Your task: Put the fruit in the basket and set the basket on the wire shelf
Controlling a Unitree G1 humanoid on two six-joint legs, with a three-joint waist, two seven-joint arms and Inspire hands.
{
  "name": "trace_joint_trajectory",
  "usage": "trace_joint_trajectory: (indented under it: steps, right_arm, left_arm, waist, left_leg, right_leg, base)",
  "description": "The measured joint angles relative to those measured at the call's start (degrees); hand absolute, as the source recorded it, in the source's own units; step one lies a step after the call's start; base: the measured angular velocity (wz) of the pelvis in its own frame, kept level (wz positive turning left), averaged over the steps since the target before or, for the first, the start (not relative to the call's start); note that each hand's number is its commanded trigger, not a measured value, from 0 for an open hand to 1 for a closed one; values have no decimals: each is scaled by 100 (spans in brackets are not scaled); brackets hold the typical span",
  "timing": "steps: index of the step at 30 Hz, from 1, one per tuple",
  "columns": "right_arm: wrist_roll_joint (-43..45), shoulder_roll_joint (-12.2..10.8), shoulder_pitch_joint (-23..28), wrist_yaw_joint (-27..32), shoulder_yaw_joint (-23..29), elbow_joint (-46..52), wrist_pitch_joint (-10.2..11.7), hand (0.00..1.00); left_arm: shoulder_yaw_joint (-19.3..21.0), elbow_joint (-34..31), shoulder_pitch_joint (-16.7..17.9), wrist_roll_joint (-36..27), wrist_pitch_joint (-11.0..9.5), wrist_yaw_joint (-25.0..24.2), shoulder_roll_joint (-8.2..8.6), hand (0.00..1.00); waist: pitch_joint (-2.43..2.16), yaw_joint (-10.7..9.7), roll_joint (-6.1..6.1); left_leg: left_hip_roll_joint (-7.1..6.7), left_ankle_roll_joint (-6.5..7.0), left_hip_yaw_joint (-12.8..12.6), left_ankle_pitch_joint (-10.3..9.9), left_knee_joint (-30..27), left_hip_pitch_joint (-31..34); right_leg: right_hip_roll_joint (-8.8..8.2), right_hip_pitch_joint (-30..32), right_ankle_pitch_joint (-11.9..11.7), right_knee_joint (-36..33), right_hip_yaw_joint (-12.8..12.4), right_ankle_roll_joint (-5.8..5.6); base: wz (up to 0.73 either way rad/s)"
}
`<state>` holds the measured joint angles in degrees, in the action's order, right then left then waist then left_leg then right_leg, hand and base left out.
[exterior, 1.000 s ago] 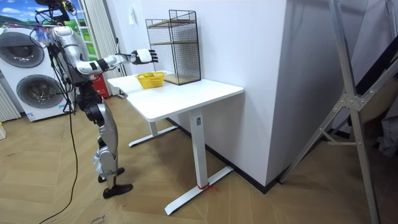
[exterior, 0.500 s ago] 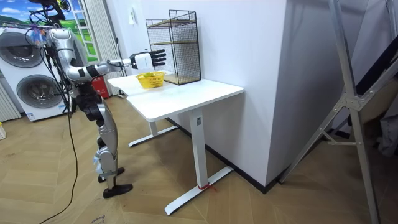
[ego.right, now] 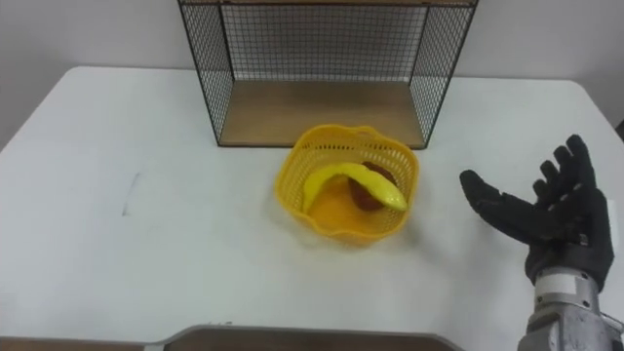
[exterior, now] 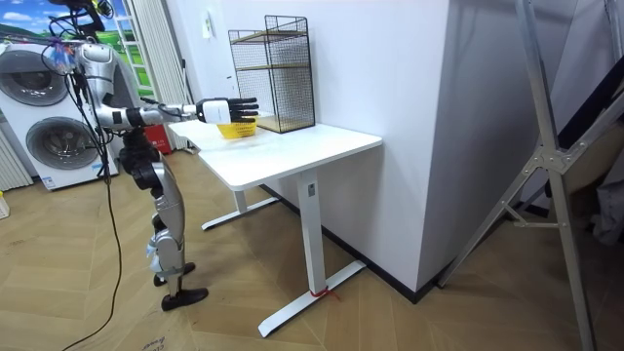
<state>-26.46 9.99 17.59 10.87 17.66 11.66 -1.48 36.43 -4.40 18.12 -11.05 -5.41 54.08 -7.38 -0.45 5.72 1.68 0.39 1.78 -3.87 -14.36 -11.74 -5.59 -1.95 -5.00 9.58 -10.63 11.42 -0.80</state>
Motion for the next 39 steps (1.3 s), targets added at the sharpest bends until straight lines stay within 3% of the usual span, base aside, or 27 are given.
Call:
trace_joint_trajectory:
  steps: [6,11,14,16,21,25,31,39]
  right_arm:
    - [-10,-37,0,-176,-26,-280,302,0]
    - [53,-175,3,-322,-100,-713,428,0]
    - [49,-175,-35,-454,-407,-847,556,0]
    - [61,-192,-58,-567,-688,-986,582,0]
    - [299,-226,-265,-668,-982,-1250,595,0]
    - [292,-251,-540,-638,-1240,-1517,767,0]
    - [294,-292,-779,-823,-1366,-1783,773,0]
    - [149,-298,-844,-920,-1544,-1796,773,0]
  left_arm:
    - [-529,-665,-31,223,-307,-64,19,0]
    - [-1038,-706,-202,295,-393,-643,19,0]
    - [-1561,-703,-285,294,-469,-1067,15,0]
    - [-2086,-685,-289,278,-468,-1584,17,0]
    - [-2825,-568,-396,233,-470,-2700,27,0]
    - [-3381,-183,-516,-398,-458,-3585,25,0]
    - [-3592,38,-617,-912,-335,-4528,121,0]
    - [-3689,215,-662,-1084,-327,-5151,193,0]
  waist:
    - [26,-101,9]
    - [64,-160,-21]
    - [89,-237,-45]
    - [100,-273,-72]
    - [102,-384,-137]
    - [91,-441,-165]
    - [101,-564,-191]
    - [125,-556,-264]
  left_leg:
    - [-8,0,29,0,7,1]
    - [-14,0,56,0,10,45]
    - [-16,0,49,0,4,102]
    - [-14,1,14,1,-1,107]
    - [-16,11,-71,8,5,104]
    - [-13,10,-85,9,2,80]
    - [-3,10,-115,10,5,83]
    - [45,12,-218,17,4,86]
  right_leg:
    - [3,-11,0,2,38,0]
    - [4,15,0,5,34,0]
    - [4,64,0,-2,28,0]
    - [4,84,0,-4,13,0]
    - [0,119,0,1,-55,-1]
    - [12,120,0,10,-172,-1]
    - [22,125,0,20,-196,-1]
    - [22,177,0,-8,-221,0]
  base:
    - [2]
    - [2]
    - [-1]
    - [-6]
    - [-7]
    - [-7]
    - [-2]
    - [-2]
